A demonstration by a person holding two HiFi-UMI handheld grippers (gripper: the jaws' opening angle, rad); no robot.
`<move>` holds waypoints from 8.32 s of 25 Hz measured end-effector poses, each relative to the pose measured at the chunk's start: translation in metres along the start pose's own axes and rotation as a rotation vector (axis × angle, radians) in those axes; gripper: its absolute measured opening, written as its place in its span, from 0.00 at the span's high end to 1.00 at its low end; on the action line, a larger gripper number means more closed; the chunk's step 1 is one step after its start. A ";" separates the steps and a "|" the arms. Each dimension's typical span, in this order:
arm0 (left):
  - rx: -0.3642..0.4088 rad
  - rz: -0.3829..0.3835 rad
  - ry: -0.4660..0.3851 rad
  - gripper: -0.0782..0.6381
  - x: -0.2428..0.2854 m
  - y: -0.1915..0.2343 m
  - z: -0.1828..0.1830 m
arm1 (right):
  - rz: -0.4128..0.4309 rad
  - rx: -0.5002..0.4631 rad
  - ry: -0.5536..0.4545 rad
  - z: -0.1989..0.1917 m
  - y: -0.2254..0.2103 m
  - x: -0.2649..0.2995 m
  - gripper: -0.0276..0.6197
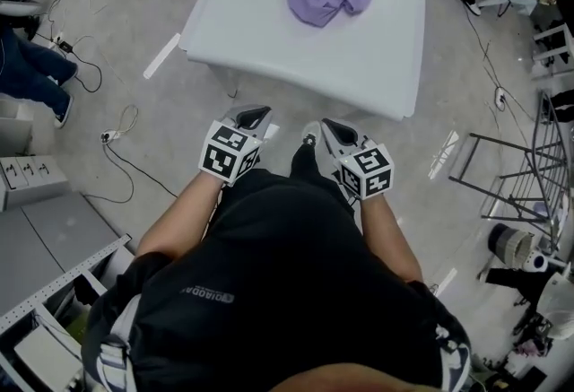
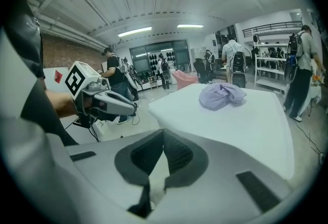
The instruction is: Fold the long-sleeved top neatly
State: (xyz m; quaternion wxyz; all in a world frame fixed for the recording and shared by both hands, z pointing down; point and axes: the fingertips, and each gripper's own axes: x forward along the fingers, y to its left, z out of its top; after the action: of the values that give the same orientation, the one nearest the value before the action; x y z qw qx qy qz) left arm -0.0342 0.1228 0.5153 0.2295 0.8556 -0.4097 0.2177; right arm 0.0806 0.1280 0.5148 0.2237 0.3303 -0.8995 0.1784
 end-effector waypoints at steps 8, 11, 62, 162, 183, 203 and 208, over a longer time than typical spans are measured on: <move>0.000 0.025 -0.010 0.88 0.065 0.029 0.074 | 0.032 -0.015 -0.012 0.051 -0.085 0.035 0.95; -0.001 0.040 -0.011 0.88 0.084 0.038 0.096 | 0.045 -0.019 -0.013 0.066 -0.112 0.046 0.95; 0.145 0.055 0.331 0.68 0.277 0.134 0.142 | -0.352 -0.268 0.256 0.063 -0.360 0.165 0.65; 0.029 -0.093 0.367 0.84 0.250 0.265 0.119 | -0.249 0.248 0.340 0.033 -0.354 0.075 0.72; -0.047 -0.157 0.348 0.84 0.242 0.260 0.123 | -0.355 -0.908 0.466 0.041 -0.267 0.171 0.68; 0.413 -0.147 0.436 0.64 0.237 0.234 0.109 | -0.131 0.304 0.019 0.112 -0.317 0.156 0.90; 0.592 -0.038 0.443 0.86 0.244 0.249 0.107 | -0.181 0.252 0.001 0.121 -0.322 0.152 0.90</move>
State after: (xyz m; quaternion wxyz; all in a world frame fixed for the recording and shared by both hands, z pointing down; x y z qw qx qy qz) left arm -0.0748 -0.2240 0.6196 0.0590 0.8245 -0.2533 0.5026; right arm 0.1590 -0.2380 0.5482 0.1963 0.4354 -0.8363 0.2691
